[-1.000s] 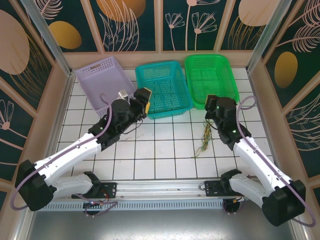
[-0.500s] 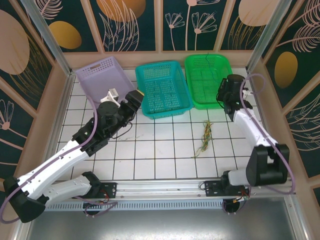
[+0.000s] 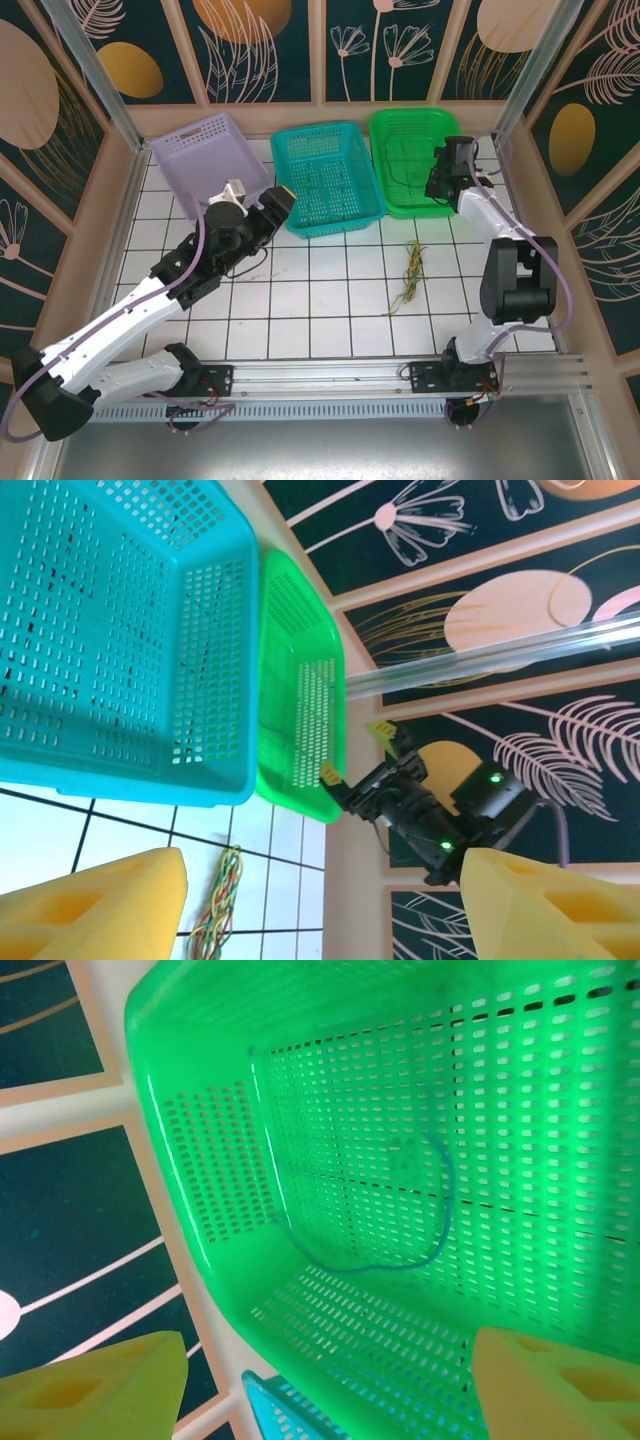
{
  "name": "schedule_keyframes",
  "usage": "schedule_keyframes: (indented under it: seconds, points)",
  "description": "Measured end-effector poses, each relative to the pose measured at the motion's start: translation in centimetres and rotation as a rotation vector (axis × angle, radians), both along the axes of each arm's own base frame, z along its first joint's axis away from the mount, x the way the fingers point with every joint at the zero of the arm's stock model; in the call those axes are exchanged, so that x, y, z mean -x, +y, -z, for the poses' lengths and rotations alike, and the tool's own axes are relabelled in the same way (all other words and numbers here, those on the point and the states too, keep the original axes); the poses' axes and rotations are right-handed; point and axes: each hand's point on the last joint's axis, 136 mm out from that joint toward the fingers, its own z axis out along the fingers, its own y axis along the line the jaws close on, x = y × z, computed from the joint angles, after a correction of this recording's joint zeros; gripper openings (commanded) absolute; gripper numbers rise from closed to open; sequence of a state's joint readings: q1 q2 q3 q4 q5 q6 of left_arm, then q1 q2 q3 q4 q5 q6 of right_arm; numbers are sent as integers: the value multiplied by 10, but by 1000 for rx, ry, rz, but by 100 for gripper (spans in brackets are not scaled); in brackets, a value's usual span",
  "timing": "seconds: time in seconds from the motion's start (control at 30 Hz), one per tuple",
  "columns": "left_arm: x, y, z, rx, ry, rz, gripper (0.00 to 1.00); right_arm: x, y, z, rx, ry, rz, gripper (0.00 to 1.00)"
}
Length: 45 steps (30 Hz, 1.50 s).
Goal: Untangle the cables
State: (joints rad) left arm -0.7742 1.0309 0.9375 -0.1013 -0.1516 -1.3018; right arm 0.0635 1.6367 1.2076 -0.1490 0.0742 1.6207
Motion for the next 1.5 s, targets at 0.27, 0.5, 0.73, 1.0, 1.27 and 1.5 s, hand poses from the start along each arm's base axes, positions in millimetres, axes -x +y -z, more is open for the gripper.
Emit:
schedule_keyframes:
  seconds: [0.27,0.5,0.73,1.0,1.27,1.5]
  points:
    - [-5,-16,13,-51,25,55,71,92,-11,-72,157,-106,-64,73]
    - [-4,-43,38,-154,32,204,61,182,12,-16,371,53,-311,69]
    - [10,-65,106,-266,131,380,56,238,28,96,447,386,-629,62]
    - [18,-77,114,-263,128,448,56,235,51,144,440,430,-848,41]
    - [29,-69,128,-272,142,454,57,215,70,143,433,306,-890,12]
    - [34,-64,124,-260,133,448,57,221,75,131,433,240,-892,30]
